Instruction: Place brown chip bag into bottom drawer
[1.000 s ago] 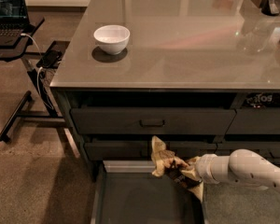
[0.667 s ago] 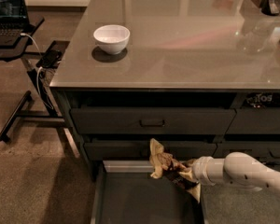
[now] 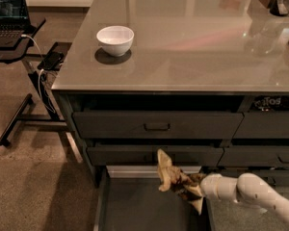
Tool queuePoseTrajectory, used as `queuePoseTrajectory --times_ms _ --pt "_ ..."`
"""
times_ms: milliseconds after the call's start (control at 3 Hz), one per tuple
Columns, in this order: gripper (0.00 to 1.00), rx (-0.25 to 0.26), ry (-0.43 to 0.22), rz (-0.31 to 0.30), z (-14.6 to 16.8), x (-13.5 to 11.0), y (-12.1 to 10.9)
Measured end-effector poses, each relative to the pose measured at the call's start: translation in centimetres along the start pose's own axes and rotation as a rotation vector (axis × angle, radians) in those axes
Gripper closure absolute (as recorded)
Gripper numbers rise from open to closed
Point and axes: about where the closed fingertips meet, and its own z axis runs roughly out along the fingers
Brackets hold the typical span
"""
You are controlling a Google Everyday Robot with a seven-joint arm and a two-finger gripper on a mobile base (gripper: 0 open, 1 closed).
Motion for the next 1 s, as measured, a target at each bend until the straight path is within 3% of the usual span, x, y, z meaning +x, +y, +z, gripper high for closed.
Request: queuePoseTrajectory --times_ms 333,667,1000 --pt "1.00 -0.094 -0.070 0.009 2.2 3.4 2.3" --pt "1.00 -0.093 -0.069 0.008 2.2 3.3 2.2" --pt "1.00 -0.104 -0.035 0.041 4.5 5.0 3.3"
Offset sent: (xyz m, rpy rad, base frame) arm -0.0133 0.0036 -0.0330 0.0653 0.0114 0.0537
